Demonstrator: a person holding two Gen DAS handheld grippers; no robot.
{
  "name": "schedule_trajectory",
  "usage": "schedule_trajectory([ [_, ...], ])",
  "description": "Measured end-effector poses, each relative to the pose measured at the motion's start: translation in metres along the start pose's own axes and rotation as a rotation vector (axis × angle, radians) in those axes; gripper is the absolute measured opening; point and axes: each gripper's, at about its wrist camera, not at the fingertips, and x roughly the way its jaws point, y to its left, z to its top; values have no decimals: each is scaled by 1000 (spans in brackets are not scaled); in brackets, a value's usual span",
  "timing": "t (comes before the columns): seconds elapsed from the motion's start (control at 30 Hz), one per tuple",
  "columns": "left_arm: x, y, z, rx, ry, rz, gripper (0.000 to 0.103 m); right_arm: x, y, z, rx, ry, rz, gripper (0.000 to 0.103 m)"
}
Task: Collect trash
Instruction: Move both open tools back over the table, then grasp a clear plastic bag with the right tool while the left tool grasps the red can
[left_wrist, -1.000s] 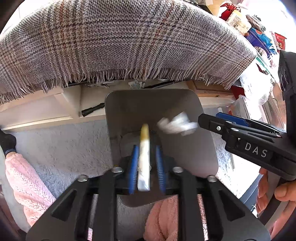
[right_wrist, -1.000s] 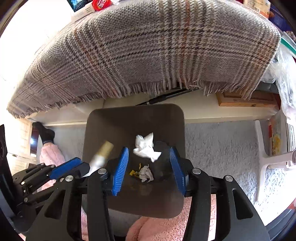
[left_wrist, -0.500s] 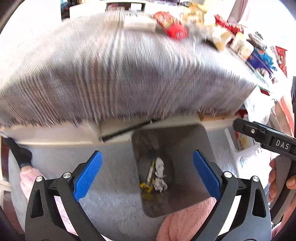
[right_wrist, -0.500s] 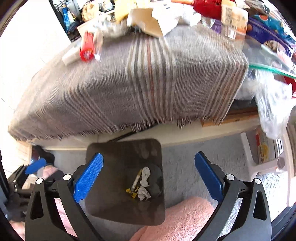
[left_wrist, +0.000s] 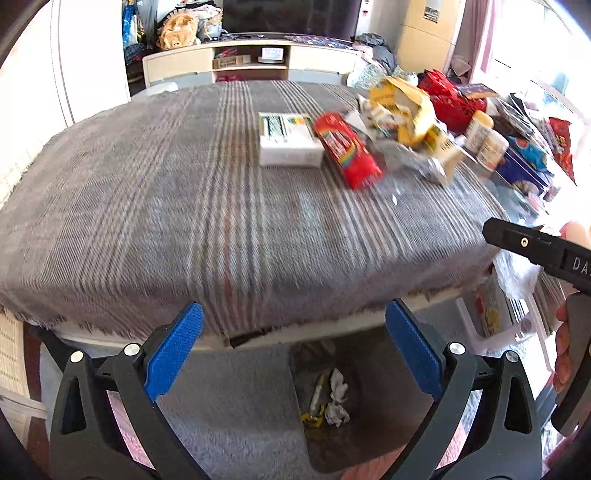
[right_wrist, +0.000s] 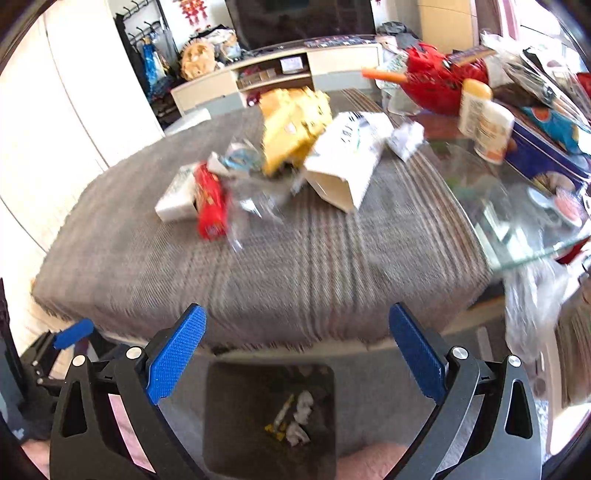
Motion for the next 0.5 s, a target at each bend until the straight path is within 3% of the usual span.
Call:
schedule_trajectory([
  [0.13, 3, 4, 17, -1, -17, 11, 94, 18, 7, 21, 25, 13, 67, 97],
  [0.3, 9, 5, 34, 11, -26, 5, 94, 48, 12, 39, 33, 40, 74, 72],
  [0.5, 23, 1, 49, 26, -31, 1, 94, 74, 14, 55, 51, 40, 91, 71],
])
